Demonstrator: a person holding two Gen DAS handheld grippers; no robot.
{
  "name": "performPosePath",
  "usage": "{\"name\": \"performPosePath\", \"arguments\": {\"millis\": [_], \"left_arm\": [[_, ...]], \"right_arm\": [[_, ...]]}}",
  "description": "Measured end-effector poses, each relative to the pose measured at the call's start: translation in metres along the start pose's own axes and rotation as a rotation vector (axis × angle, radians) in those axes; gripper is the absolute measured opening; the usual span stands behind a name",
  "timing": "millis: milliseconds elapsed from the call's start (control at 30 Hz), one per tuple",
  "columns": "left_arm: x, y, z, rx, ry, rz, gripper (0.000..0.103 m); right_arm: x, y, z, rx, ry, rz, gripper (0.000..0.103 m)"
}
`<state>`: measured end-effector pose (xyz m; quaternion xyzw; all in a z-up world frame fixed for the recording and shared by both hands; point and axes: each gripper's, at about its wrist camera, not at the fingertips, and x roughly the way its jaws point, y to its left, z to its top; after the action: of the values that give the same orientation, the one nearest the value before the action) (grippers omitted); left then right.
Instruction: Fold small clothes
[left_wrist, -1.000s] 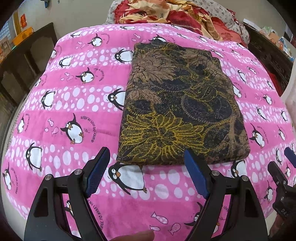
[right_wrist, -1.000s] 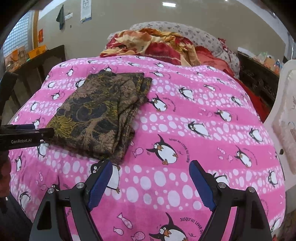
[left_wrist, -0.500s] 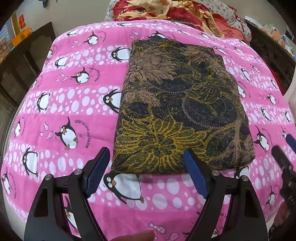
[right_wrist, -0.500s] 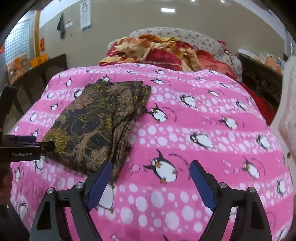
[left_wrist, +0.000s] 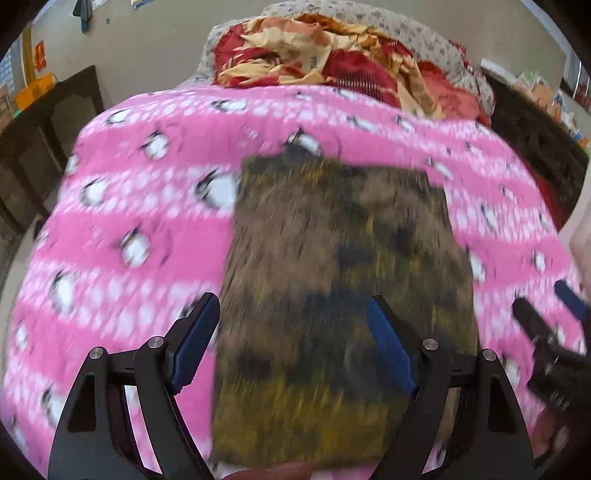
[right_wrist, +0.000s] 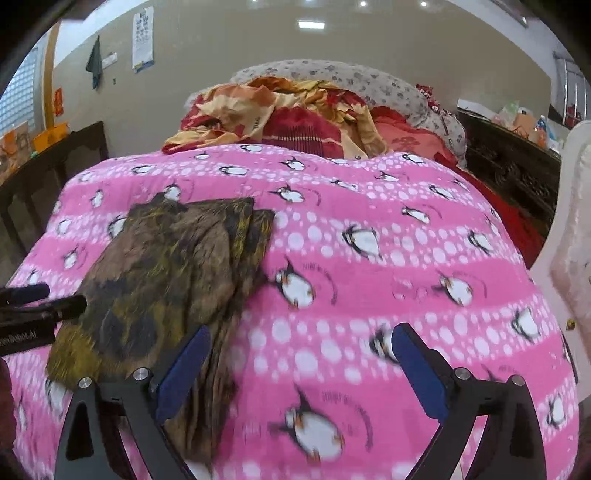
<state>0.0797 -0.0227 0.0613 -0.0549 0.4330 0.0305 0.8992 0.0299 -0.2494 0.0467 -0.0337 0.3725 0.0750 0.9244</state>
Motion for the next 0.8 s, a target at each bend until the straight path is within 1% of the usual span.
{"name": "performPosePath", "arguments": {"millis": [33,100,167,200,233,267,333,367,400,433,467,533,600,700,733,767,800], "left_arm": [[0.011,0.001,0.007,0.001,-0.006,-0.005,0.082],[0.039,0.003,0.012,0.003,0.000,0.035,0.082],[0.061,0.010,0.004,-0.028,0.045,0.040,0.083],[0.064,0.015,-0.005,-0.049,0.013,0.026,0.084],[0.060,0.018,-0.012,-0.064,-0.048,0.011,0.084],[0.057,0.018,-0.016,-0.067,-0.073,0.007,0.084],[0.054,0.019,-0.019,-0.070,-0.096,0.009,0.084],[0.055,0.019,-0.020,-0.071,-0.098,0.008,0.084],[0.055,0.020,-0.020,-0.073,-0.099,0.002,0.084],[0.056,0.021,-0.019,-0.076,-0.099,-0.006,0.084],[0.056,0.021,-0.021,-0.080,-0.099,-0.012,0.084],[0.058,0.022,-0.021,-0.083,-0.099,-0.022,0.084],[0.058,0.022,-0.022,-0.087,-0.099,-0.023,0.084],[0.057,0.020,-0.022,-0.090,-0.101,-0.024,0.084],[0.056,0.021,-0.024,-0.091,-0.101,-0.025,0.084],[0.056,0.023,-0.024,-0.095,-0.100,-0.029,0.084],[0.056,0.022,-0.024,-0.097,-0.100,-0.030,0.084]], "right_arm": [[0.006,0.002,0.006,0.004,-0.005,0.007,0.098],[0.021,0.008,0.020,0.026,-0.016,0.058,0.098],[0.037,0.017,0.033,0.027,-0.007,0.109,0.098],[0.047,0.022,0.037,0.020,0.008,0.129,0.098],[0.055,0.025,0.039,0.013,0.027,0.152,0.097],[0.067,0.028,0.041,0.002,0.049,0.176,0.094],[0.090,0.034,0.040,-0.040,0.107,0.174,0.091],[0.103,0.034,0.038,-0.059,0.137,0.153,0.089],[0.112,0.030,0.036,-0.062,0.155,0.131,0.089],[0.118,0.022,0.034,-0.039,0.159,0.118,0.090],[0.121,0.011,0.030,0.007,0.161,0.139,0.090],[0.119,0.000,0.023,0.057,0.148,0.141,0.091],[0.116,0.002,0.020,0.053,0.133,0.120,0.091],[0.114,0.007,0.024,0.038,0.158,0.098,0.091],[0.108,0.008,0.028,0.036,0.155,0.095,0.087],[0.095,0.012,0.034,0.023,0.131,0.084,0.082],[0.081,0.017,0.036,0.004,0.100,0.078,0.081]]}}
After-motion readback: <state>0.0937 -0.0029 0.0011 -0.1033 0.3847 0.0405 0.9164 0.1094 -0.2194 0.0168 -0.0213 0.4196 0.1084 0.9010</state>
